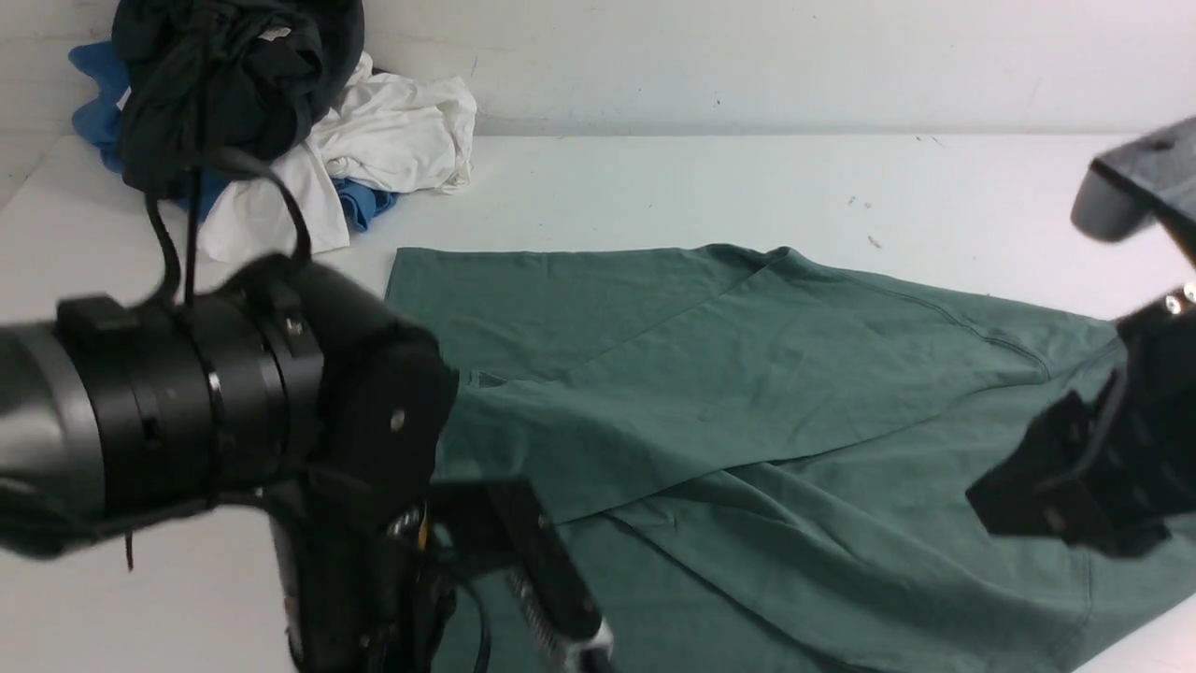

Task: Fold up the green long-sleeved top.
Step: Use both arms simultaneously to clamp the lower edge of the clothing fabric

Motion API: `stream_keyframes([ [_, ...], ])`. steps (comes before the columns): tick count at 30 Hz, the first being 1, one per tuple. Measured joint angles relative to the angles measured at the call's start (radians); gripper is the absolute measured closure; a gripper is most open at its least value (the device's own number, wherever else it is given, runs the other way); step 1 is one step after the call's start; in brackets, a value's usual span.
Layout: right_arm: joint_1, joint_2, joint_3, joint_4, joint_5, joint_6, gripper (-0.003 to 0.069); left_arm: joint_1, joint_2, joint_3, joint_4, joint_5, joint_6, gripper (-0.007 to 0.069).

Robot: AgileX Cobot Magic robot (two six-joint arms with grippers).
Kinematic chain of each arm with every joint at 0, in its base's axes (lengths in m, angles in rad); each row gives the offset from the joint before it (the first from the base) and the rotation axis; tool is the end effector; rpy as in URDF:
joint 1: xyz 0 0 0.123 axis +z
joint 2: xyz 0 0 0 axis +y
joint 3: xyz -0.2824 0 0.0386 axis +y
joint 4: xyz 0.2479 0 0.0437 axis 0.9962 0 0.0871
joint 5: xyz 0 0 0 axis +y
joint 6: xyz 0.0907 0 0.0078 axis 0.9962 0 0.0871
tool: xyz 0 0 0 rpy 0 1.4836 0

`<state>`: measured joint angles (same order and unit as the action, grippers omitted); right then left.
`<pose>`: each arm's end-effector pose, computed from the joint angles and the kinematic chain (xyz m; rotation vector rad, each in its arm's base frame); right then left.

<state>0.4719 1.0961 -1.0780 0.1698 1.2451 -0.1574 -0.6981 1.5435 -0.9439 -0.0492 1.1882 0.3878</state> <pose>0.1615 0.0988 0.3482 -0.8254 2.6351 0.3212 0.1876 -0.1628 0.2124 -1.5257 -2.5904 0.0358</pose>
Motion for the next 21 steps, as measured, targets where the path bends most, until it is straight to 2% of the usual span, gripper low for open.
stream_keyframes([
  [5,0.027,-0.115,0.112,-0.040,0.007,0.022,0.0260,-0.005,-0.002,0.179,0.006,-0.149,0.116,0.0209],
  [12,0.028,-0.166,0.196,-0.086,0.008,0.032,0.0260,-0.005,-0.004,0.301,0.029,-0.412,0.272,0.0209],
  [17,0.028,-0.169,0.201,-0.087,0.009,0.033,0.0260,-0.005,0.005,0.307,0.073,-0.440,0.291,0.0214],
  [19,0.028,-0.169,0.202,-0.087,0.009,0.031,0.0260,-0.005,0.006,0.307,0.078,-0.440,0.293,0.0239],
  [21,0.028,-0.169,0.204,-0.087,0.008,0.031,0.0260,-0.005,0.006,0.306,0.083,-0.438,0.295,0.0323],
])
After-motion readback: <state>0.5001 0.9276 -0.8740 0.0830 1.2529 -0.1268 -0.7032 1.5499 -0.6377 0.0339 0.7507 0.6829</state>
